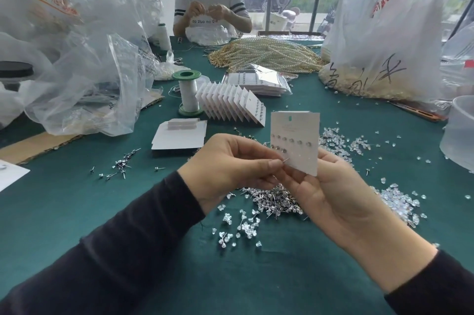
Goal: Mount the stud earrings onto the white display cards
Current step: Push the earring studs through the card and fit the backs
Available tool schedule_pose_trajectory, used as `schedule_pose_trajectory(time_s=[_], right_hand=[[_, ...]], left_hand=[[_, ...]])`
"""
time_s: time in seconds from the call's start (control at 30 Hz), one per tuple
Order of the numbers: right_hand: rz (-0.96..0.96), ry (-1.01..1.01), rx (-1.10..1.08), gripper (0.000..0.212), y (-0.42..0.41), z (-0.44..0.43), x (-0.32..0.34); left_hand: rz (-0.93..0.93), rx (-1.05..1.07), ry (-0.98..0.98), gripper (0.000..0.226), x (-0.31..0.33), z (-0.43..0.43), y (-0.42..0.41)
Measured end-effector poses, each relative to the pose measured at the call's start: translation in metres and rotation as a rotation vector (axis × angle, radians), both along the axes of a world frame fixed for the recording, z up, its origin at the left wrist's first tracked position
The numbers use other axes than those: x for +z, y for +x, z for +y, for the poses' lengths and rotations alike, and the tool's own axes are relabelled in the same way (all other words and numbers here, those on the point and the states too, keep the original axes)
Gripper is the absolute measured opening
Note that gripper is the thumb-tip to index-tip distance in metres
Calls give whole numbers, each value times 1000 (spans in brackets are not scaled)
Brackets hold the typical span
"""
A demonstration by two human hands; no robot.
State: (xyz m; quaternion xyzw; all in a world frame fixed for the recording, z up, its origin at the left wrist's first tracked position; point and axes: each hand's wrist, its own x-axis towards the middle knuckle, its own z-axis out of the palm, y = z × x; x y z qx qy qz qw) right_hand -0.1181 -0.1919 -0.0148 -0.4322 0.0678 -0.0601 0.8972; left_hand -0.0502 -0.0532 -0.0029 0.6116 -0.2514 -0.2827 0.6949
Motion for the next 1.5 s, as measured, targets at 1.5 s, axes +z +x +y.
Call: schedule_pose_trajectory(time_s=[1.5], right_hand=[[-452, -1555, -648, 6, -2, 4, -12]], left_hand=[[195, 25, 124, 27, 5, 1, -4]])
